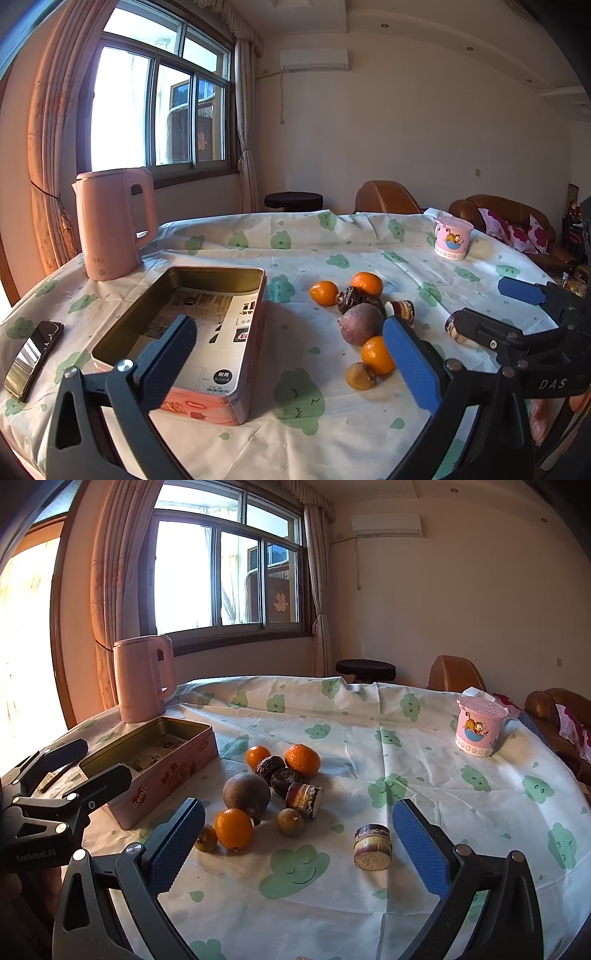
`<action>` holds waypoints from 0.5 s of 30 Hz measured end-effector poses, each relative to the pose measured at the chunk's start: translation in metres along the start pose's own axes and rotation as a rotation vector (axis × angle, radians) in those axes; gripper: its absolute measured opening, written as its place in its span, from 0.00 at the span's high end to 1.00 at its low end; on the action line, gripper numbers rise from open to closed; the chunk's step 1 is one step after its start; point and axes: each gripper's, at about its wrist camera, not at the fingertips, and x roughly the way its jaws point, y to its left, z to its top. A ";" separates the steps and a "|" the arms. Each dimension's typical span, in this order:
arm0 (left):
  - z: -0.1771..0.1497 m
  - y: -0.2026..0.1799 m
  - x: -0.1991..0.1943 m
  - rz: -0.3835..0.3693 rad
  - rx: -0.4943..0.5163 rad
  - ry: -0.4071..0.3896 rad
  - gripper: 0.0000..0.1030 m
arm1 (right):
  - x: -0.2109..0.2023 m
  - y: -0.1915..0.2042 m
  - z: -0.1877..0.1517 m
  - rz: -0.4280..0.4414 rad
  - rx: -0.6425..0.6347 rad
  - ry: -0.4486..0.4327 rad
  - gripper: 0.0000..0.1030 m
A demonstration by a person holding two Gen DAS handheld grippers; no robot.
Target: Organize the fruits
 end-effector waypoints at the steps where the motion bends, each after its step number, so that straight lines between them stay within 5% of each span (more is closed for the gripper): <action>1: 0.001 0.000 0.000 0.002 -0.001 0.001 0.00 | 0.000 0.000 -0.001 0.002 0.000 0.001 0.01; 15: 0.000 0.000 0.001 0.002 -0.001 0.004 0.00 | 0.001 0.003 -0.003 0.011 -0.001 0.011 0.01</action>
